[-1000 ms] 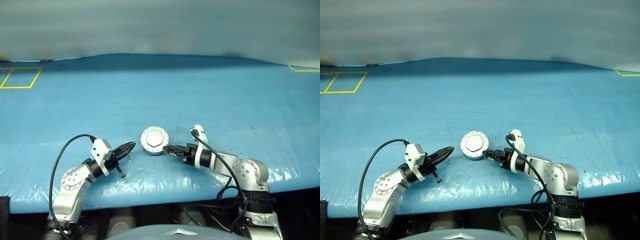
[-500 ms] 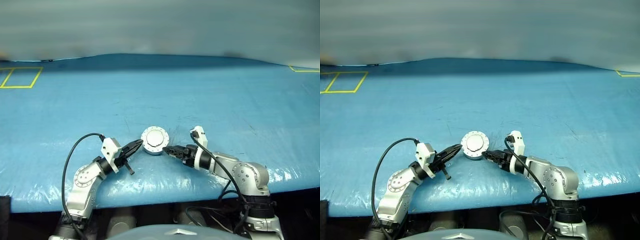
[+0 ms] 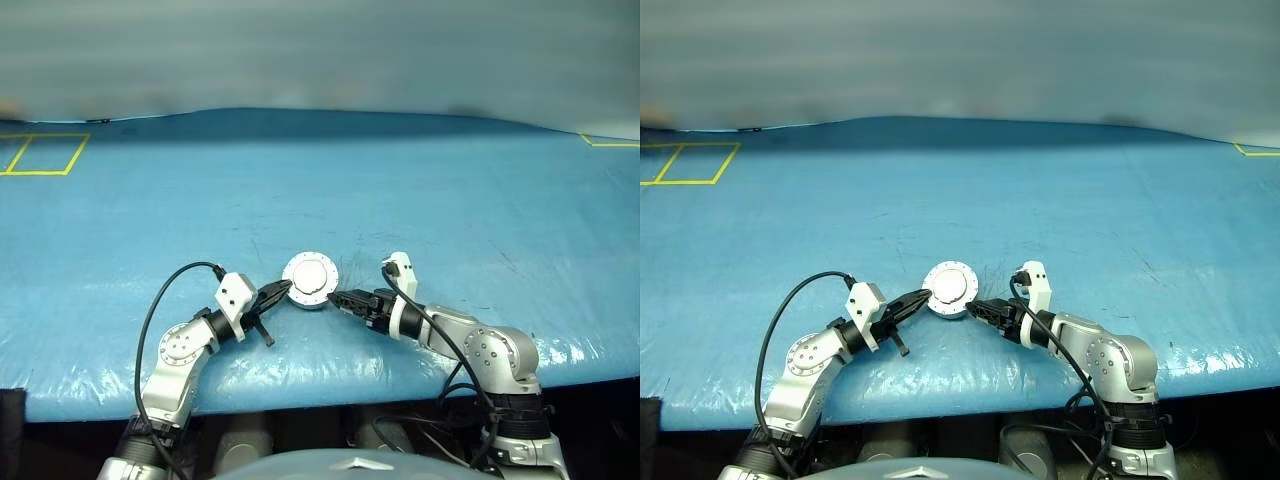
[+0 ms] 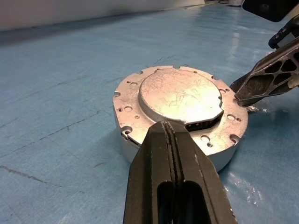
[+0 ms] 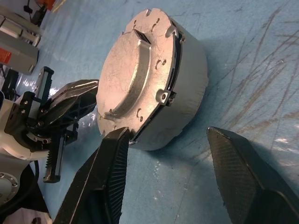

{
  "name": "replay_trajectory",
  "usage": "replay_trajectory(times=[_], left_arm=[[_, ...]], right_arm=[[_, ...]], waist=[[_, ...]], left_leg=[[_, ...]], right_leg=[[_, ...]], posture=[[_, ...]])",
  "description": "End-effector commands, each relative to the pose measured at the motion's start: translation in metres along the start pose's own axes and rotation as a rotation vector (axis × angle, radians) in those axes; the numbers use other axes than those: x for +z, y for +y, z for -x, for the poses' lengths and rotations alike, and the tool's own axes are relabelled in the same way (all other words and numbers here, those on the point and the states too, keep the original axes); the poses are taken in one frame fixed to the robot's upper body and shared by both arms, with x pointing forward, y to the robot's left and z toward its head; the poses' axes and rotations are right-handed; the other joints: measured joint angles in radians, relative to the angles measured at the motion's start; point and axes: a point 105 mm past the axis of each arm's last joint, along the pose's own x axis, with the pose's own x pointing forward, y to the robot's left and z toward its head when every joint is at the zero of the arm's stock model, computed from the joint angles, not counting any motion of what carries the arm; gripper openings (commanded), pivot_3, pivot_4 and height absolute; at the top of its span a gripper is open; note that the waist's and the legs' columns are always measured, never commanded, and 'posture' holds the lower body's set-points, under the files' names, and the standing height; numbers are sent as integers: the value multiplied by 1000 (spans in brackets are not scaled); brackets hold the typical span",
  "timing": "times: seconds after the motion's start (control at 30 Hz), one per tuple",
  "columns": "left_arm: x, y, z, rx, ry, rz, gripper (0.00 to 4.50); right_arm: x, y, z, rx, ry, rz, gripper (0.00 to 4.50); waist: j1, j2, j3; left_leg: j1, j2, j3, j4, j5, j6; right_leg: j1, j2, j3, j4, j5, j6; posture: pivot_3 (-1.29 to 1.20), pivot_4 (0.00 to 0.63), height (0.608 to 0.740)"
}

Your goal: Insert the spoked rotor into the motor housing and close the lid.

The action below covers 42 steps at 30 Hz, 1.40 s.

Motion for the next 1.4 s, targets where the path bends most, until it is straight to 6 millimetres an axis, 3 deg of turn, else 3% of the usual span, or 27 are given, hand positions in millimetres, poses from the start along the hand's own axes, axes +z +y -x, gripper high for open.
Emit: replay_trajectory(times=[0.03, 0.4, 0.9, 1.0, 1.1, 1.4], left_arm=[[-8, -7, 3, -15, 44, 9, 0], [-9, -7, 6, -2, 56, 2, 0], [-9, -6, 10, 9, 68, -7, 0], [-9, -6, 10, 11, 69, -7, 0], [-10, -6, 10, 10, 71, -8, 0], [-8, -5, 10, 29, 50, -4, 0]], right_arm=[[8, -1, 2, -10, -44, -7, 2738], [19, -1, -4, 14, -104, -138, 2738], [7, 13, -23, 180, -76, -364, 2738], [6, 15, -26, 196, -75, -382, 2187], [6, 15, -28, 200, -73, -388, 1244], [9, 14, -28, 192, -87, -387, 1216]], waist=[[0, 0, 0], [1, 0, 0], [-3, 1, -1], [-5, 1, -1], [-9, 1, -1], [-11, 1, -1]], left_leg=[[0, 0, 0, 0, 0, 0], [1, 0, 0, 0, 0, 0], [2, 1, 0, 0, 0, 0], [2, 1, 0, 0, 0, 0], [3, 1, 0, 0, 0, 0], [7, 1, 1, -1, 0, 0]], right_leg=[[0, 0, 0, 0, 0, 0], [0, 0, 0, 1, 0, 0], [0, 0, 1, 1, 0, 0], [0, 0, 1, 2, 0, 0], [1, 0, 1, 2, 0, 0], [3, 0, 4, 2, 0, 0]], posture=[[0, 150, 740], [0, 150, 740], [0, 150, 740], [0, 150, 740], [0, 150, 740], [0, 150, 740]])
